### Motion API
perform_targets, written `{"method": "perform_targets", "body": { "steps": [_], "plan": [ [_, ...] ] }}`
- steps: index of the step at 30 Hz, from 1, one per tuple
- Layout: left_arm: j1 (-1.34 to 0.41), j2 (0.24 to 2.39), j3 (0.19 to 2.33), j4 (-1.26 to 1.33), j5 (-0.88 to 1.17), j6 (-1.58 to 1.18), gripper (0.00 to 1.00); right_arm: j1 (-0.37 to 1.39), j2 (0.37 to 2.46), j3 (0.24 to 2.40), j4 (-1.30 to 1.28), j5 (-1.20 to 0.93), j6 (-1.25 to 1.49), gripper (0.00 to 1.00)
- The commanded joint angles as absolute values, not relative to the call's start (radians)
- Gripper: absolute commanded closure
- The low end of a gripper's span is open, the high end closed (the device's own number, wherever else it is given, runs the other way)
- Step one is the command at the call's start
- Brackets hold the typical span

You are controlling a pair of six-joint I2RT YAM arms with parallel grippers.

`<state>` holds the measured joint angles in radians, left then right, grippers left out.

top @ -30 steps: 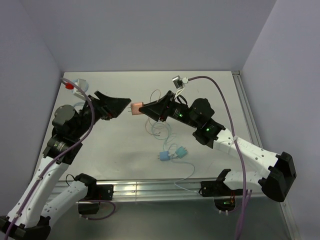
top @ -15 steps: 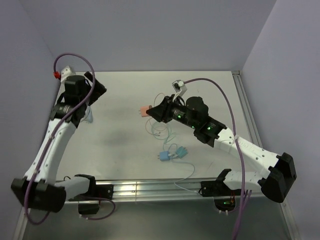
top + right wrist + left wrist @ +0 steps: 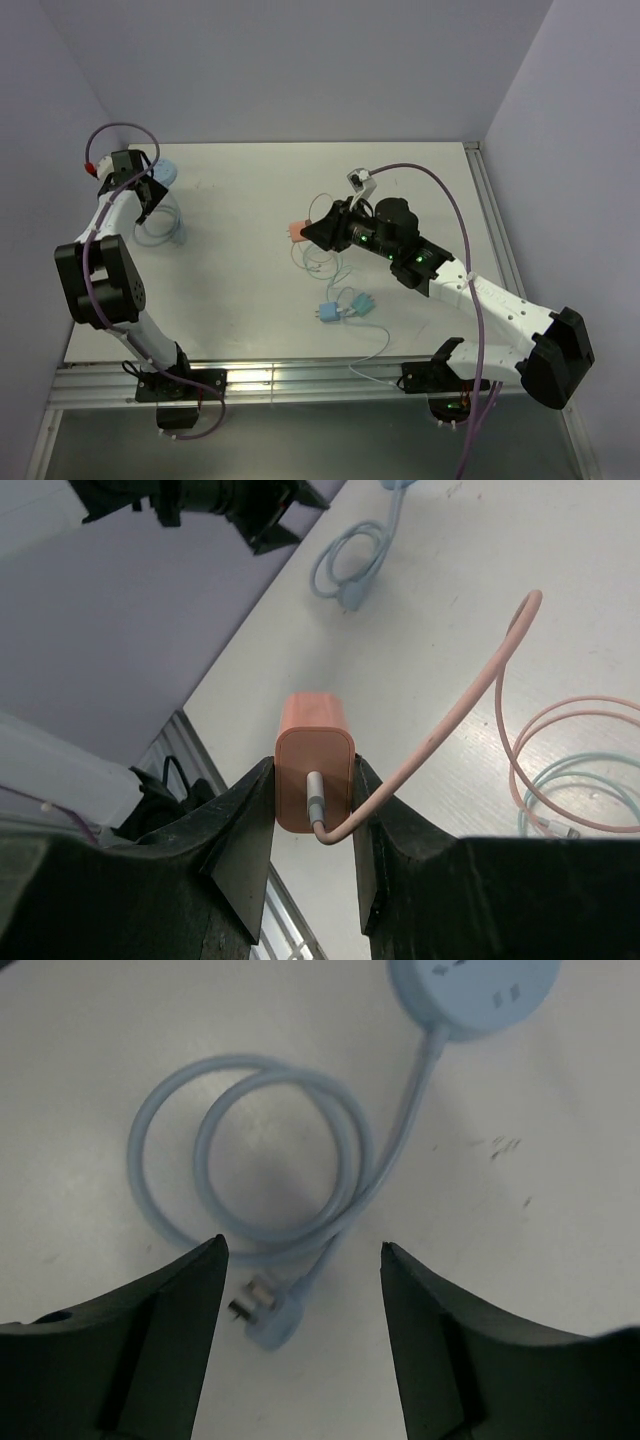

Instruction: Insert the plug

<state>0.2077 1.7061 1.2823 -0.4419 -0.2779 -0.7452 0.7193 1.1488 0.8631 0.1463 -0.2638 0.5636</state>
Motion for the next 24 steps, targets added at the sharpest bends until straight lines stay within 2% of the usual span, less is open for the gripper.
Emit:
{"method": "perform_targets", "body": {
  "steps": [1, 3, 7, 10, 15, 20, 24],
  "plan": [
    [0.207, 1.729, 1.364, -0.249, -0.302, -0.706, 0.33, 0.713, 1.109, 0.853, 0.245, -0.307, 0.551, 1.00],
    [0.209, 1.817, 1.416, -0.256, -0.263, -0.713, 0.33, 0.713, 1.123, 0.857, 0.245, -0.324, 0.551, 1.00],
    [0.203, 2.026, 1.711, -0.452, -0.281, -0.719, 0.31, 0.712, 1.118, 0.861, 0.238, -0.333, 0.540, 1.00],
    [0.198, 2.109, 1.776, -0.462, -0.278, -0.726, 0.28, 0.710, 1.098, 0.851, 0.235, -0.324, 0.523, 1.00],
    [0.193, 2.195, 1.827, -0.462, -0.259, -0.709, 0.30, 0.707, 1.072, 0.851, 0.204, -0.295, 0.479, 1.00],
    [0.173, 2.201, 1.767, -0.390, -0.285, -0.686, 0.31, 0.690, 1.063, 0.838, 0.218, -0.299, 0.486, 1.00],
    [0.160, 2.250, 1.813, -0.416, -0.299, -0.667, 0.36, 0.687, 1.078, 0.836, 0.236, -0.319, 0.499, 1.00]
  ]
}}
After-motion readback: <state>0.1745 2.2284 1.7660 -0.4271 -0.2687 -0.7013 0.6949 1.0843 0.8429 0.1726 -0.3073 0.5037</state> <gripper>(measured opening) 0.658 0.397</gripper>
